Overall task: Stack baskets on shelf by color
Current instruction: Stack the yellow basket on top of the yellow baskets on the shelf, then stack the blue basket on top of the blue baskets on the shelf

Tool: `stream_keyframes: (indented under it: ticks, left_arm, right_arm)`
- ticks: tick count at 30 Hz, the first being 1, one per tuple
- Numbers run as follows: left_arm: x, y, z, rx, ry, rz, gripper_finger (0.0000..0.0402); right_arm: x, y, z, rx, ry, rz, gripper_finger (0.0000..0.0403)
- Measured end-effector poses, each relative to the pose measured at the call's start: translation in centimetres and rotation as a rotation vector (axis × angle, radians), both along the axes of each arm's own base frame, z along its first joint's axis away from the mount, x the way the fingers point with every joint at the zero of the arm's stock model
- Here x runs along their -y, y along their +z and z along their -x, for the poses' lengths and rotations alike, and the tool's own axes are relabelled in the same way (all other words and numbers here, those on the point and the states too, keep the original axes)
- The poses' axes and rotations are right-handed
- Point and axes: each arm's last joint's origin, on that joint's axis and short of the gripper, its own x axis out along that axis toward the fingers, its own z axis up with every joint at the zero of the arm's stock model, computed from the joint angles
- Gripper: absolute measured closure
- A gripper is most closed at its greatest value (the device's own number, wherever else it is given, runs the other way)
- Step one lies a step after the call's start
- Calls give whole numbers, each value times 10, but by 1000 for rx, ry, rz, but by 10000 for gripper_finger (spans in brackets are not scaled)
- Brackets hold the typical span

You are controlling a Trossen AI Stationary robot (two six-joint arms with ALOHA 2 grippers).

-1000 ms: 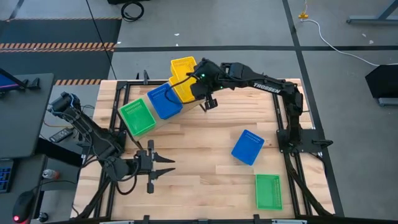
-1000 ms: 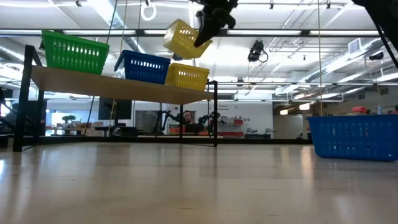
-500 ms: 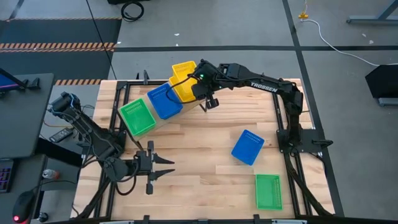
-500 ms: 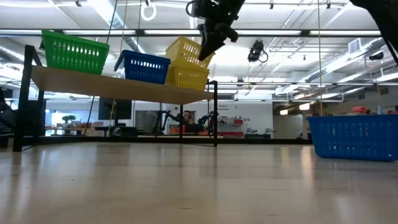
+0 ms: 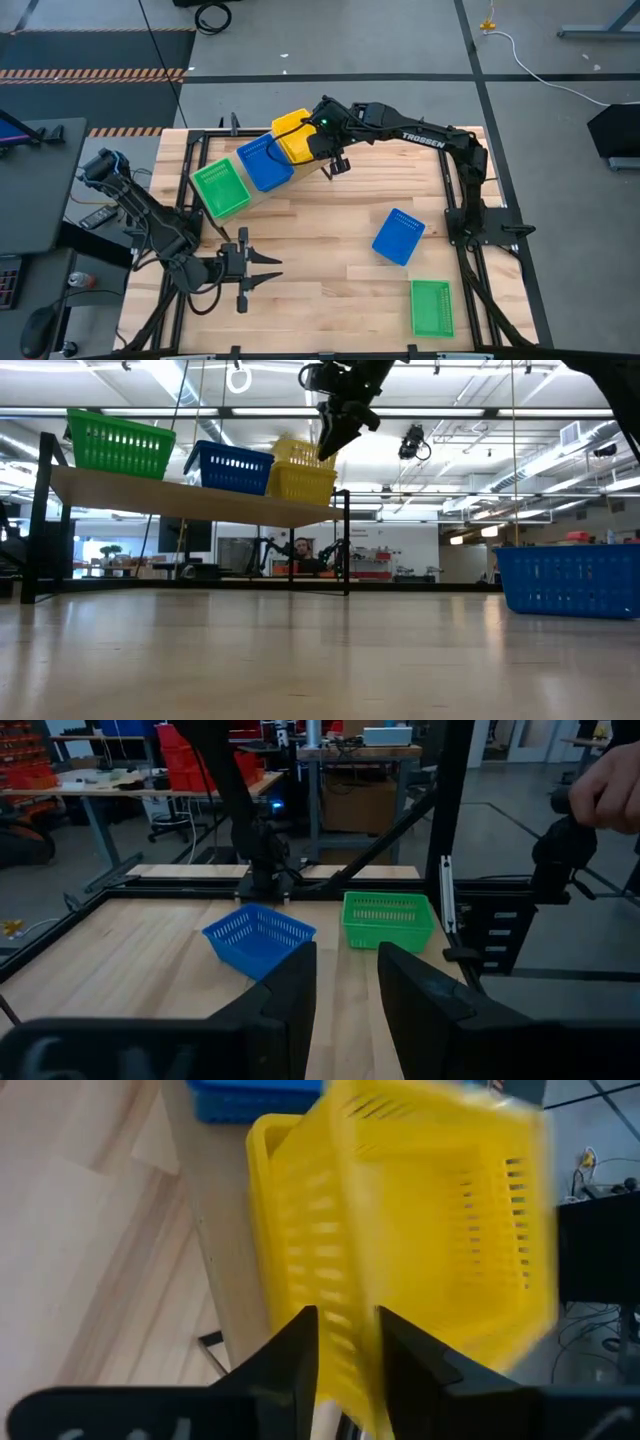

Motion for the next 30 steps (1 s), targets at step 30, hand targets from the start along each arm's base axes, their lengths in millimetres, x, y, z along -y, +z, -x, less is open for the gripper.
stream_keyframes:
  ticks: [30]
  left_arm:
    - [0, 2, 0, 15, -6, -36, 285]
  right_arm:
    - [-99, -21, 20, -257, -450, -486, 261]
